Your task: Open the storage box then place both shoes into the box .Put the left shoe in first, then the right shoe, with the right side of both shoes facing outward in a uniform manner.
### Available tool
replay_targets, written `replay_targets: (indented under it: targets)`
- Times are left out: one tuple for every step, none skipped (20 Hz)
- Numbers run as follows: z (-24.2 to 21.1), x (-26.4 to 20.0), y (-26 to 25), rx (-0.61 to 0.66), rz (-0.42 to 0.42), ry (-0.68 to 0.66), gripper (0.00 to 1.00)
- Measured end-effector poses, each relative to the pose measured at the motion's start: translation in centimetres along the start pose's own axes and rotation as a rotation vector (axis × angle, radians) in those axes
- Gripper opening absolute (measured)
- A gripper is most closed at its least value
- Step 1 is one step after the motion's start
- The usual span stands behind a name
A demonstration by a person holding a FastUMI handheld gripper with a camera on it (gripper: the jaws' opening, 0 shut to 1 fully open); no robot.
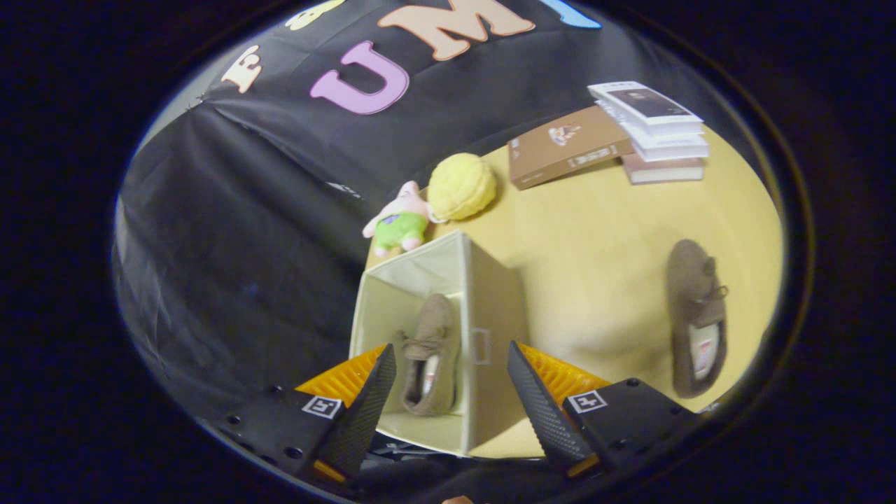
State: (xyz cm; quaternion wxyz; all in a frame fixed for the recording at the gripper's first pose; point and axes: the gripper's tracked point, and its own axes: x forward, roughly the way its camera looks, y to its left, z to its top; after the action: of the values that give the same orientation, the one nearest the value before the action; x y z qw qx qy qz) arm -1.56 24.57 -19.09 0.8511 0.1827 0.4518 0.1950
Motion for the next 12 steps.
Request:
replay_targets:
  targets:
    - [0.3, -0.8, -1.6, -0.004, -0.029, -0.002, 1.0]
    - [0.6, -1.6, -3.3, -0.007, -0.062, -0.005, 1.0]
    - [1.0, -2.4, -5.1, -0.008, -0.096, -0.013, 1.0]
    - [1.5, -3.0, -6.6, -0.007, -0.127, -0.026, 1.0]
    - [2.3, -3.6, -8.5, -0.001, -0.162, -0.043, 1.0]
    - [2.8, -4.5, -10.4, 0.004, -0.2, -0.057, 1.0]
    - [3.1, -5.1, -12.5, 0.005, -0.242, -0.063, 1.0]
    - [3.3, -5.8, -14.6, -0.002, -0.285, -0.065, 1.0]
    - [3.5, -6.3, -16.7, -0.016, -0.326, -0.059, 1.0]
    - [3.1, -6.6, -18.7, -0.027, -0.362, -0.04, 1.0]
    - [2.5, -6.8, -20.5, -0.027, -0.388, -0.01, 1.0]
    - [2.0, -6.6, -21.8, -0.022, -0.403, 0.02, 1.0]
